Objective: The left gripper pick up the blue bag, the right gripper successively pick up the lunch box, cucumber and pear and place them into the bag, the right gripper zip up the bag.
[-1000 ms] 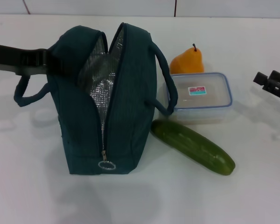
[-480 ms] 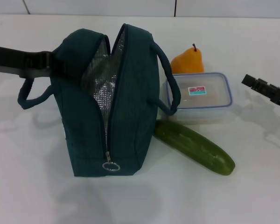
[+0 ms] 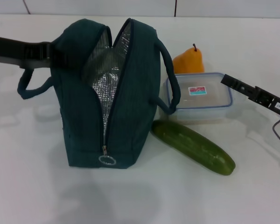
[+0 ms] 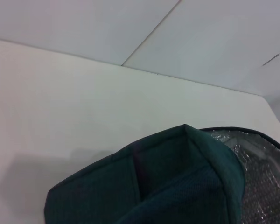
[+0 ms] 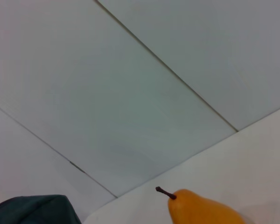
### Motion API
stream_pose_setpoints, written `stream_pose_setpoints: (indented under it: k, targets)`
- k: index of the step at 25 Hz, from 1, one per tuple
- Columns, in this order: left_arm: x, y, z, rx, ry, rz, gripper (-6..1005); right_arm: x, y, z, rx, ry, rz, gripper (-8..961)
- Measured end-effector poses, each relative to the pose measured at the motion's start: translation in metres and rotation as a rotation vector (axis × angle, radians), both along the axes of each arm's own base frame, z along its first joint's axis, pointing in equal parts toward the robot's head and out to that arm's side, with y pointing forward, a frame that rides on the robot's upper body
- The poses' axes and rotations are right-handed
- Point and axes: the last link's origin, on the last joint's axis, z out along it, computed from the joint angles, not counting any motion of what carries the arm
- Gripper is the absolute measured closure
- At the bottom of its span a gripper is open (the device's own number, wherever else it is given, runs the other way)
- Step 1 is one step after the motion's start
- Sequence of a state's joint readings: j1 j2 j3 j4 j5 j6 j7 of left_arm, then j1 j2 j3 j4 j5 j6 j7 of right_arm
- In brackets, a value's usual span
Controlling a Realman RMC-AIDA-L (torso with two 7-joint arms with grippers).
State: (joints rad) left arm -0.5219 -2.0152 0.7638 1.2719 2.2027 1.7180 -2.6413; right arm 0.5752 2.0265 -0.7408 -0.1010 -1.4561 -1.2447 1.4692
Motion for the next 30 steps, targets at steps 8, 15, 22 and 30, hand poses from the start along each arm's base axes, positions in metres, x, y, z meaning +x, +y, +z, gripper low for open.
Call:
stream_pose_setpoints:
  k: [8, 15, 22, 30]
  targets:
    - [0.0052, 0.0033, 0.0016, 0.005, 0.002, -0.018, 956, -0.0007, -0.0006, -0.0050, -0.008, 0.011, -0.020, 115]
    - [0.0020, 0.0031, 0.0022, 0.016, 0.004, -0.011, 956, 0.0013, -0.0039, -0.0070, -0.024, 0.024, -0.037, 132]
    - [0.0018, 0.0034, 0.0017, 0.016, 0.003, -0.011, 956, -0.0012, -0.0043, -0.0086, -0.035, 0.035, -0.033, 253]
    - [0.0018, 0.0046, 0.0017, 0.022, 0.004, -0.013, 956, -0.0040, -0.0069, -0.0084, -0.059, 0.079, -0.039, 352]
